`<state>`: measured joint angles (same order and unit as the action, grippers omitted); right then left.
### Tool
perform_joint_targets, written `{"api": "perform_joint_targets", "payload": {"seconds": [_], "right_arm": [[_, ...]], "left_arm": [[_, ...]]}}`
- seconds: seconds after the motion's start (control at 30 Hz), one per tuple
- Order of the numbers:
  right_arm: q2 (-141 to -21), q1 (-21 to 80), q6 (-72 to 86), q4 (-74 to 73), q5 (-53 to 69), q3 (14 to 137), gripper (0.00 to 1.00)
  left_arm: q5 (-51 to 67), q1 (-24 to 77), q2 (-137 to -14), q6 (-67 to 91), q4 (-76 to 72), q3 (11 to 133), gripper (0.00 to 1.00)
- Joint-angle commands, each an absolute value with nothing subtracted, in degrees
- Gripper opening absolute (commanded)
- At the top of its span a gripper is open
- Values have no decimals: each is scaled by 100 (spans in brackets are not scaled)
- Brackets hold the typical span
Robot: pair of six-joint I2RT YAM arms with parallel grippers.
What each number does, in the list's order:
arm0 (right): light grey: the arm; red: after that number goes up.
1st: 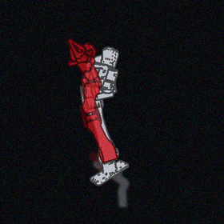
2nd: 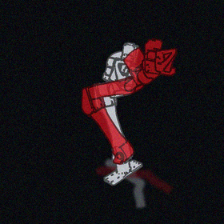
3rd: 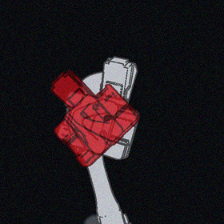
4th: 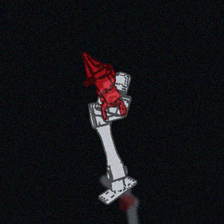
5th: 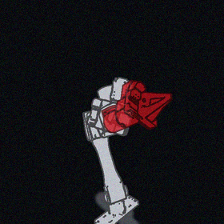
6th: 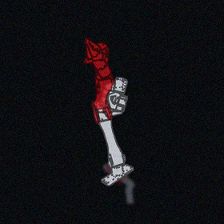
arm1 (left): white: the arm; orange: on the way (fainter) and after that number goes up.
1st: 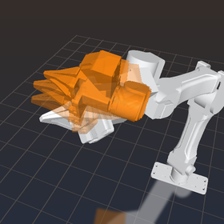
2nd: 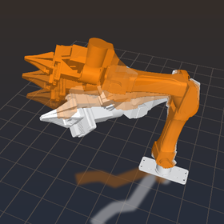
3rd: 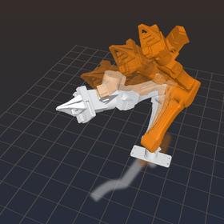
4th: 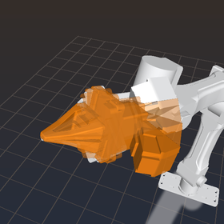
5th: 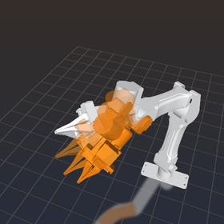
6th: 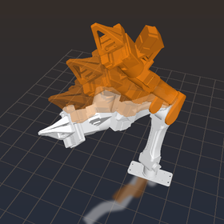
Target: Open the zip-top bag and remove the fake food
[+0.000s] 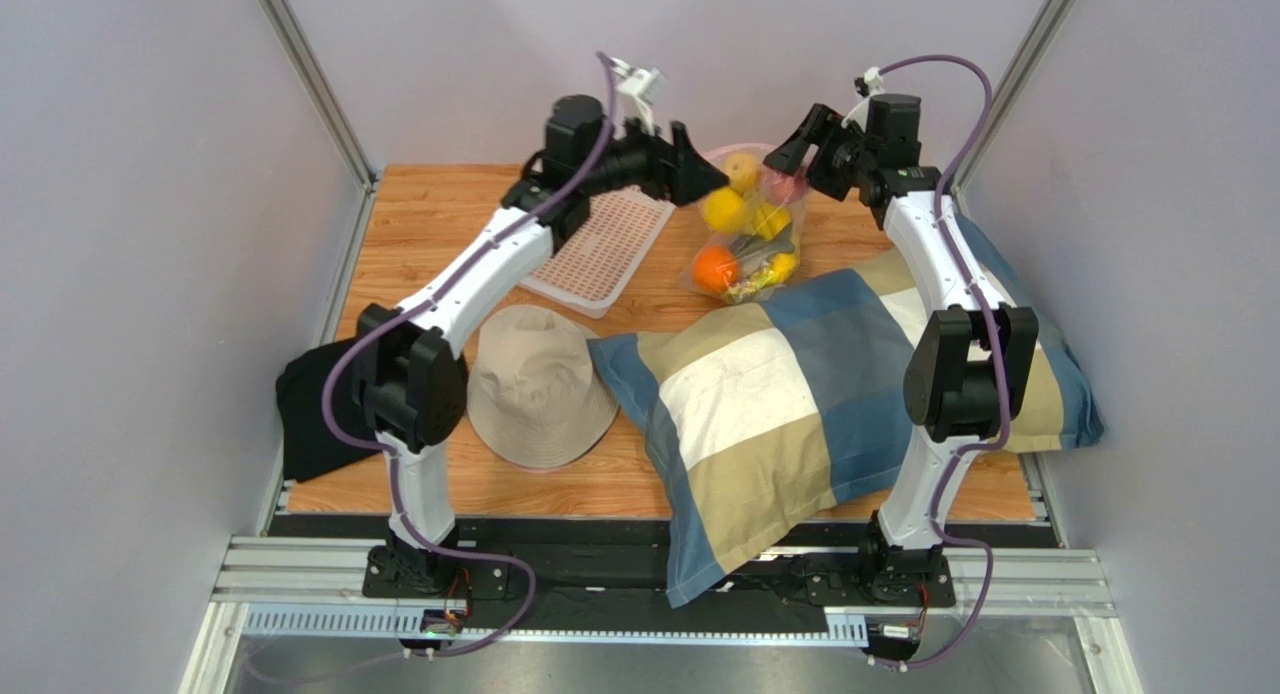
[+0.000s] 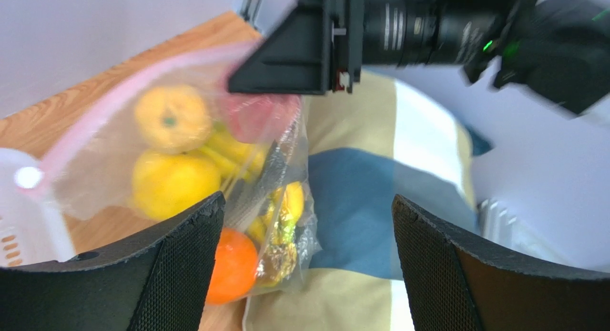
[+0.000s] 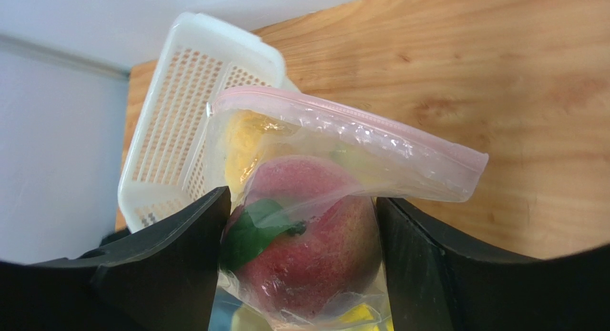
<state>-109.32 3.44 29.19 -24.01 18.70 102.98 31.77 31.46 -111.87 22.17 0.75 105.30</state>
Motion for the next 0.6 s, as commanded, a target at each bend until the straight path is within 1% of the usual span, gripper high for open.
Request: {"api": "perform_joint_targets", "payload": {"seconds": [0.0,0.07,0.1,0.13,0.17,0.23,0.43,0.5,0.57], "right_arm": [[-10968,53,2057,-556,4101,10073,0],[-11073,44,2013,-257,4655,10055,0],[-11100,-139,2021,-203,4841,10081,0],[-11127,-167,2004,-193,4912,10133,0],[-11179,-184,2004,-185,5017,10169,0],[-11215,-263,2048,-176,5282,10282,0],[-11426,-413,2329,-184,5862,10617,0],[-11496,-439,2329,-246,6020,10705,0],[-11522,-457,2303,-290,6117,10731,0]], "left_arm": [[4026,2348,-10854,3551,-291,10257,89],[4008,2215,-11099,3560,16,10598,90],[4025,2163,-11240,3577,540,10817,90],[4095,2101,-11511,3647,623,11202,90],[4252,2092,-11644,3665,633,11337,90],[4324,2074,-11916,3648,423,11540,89],[5167,1855,-12471,3586,-991,11426,87],[5335,1767,-12681,3473,-1107,11513,88],[5361,1732,-12831,3332,-837,11688,90]]}}
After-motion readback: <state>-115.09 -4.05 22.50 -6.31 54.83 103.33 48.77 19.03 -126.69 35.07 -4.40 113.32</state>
